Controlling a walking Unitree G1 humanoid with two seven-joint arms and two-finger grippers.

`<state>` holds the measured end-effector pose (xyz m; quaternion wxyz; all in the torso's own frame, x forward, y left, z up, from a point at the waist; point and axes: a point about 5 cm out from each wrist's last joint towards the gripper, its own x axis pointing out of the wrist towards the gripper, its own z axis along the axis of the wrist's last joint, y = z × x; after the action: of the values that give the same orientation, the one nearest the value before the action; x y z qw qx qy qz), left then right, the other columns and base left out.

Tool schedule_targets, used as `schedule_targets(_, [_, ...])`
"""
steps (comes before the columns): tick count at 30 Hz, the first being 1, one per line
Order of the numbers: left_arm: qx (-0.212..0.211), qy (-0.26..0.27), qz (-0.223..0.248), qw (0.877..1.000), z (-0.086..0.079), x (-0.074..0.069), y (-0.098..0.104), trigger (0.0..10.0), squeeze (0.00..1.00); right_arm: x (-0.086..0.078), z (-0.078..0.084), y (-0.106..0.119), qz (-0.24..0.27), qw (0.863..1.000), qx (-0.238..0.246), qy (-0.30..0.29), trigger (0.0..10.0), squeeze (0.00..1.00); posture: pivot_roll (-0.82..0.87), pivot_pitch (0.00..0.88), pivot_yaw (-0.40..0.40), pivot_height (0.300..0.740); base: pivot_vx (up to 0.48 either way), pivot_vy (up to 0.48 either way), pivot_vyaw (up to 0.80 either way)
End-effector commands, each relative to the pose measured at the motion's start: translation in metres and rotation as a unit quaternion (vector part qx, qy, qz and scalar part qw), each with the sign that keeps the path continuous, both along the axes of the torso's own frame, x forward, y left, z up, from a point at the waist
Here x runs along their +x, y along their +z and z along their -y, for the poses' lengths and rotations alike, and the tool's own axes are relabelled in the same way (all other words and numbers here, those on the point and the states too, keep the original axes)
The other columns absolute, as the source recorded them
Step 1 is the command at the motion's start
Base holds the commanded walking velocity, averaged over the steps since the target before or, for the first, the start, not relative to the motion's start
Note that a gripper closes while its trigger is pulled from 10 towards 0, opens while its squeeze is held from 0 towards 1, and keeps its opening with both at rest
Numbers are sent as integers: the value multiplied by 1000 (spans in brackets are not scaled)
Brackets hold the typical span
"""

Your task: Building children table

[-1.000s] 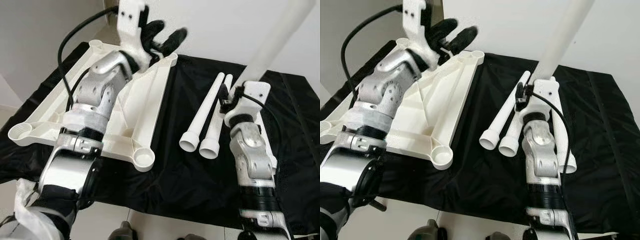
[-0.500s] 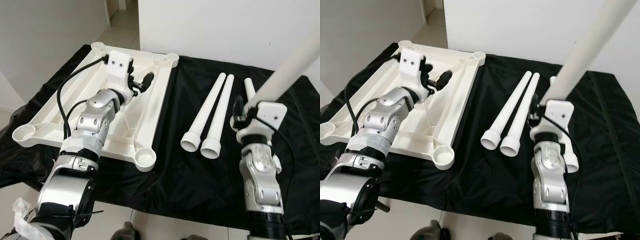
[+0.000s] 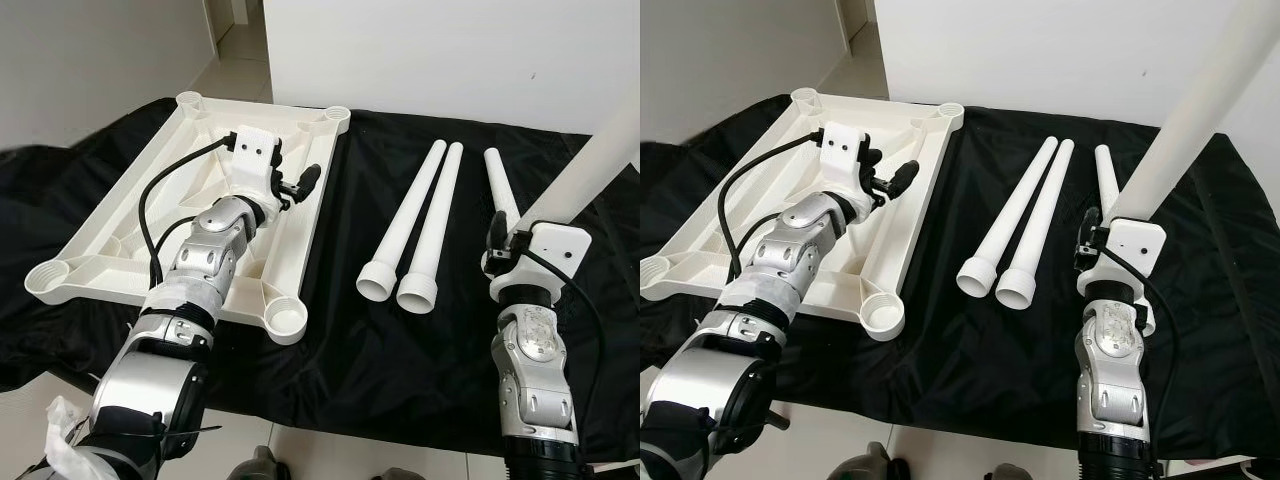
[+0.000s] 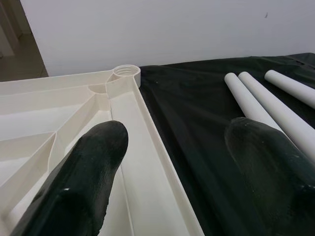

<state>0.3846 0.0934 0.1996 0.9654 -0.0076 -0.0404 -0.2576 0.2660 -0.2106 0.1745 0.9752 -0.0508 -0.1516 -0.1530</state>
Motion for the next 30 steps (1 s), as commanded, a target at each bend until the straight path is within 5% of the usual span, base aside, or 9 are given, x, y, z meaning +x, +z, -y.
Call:
schedule_targets(1, [0,38,5,999,-3,3,1,10000,0,-2,0,6,17,1000,-10,-2,10000,0,-37,0,81,740,0,0,0])
schedule_targets(11, [-6,39,-1,999,-2,-1,-5,10000,0,0,-4,2,8,1000,-15,11,10000,0,-8,0,54,740,0,0,0])
schedule_targets(30, [0,52,2,999,-12,-2,-6,10000,0,9,-11,2,5,999,-12,30,10000,0,26,0,35,740,0,383,0])
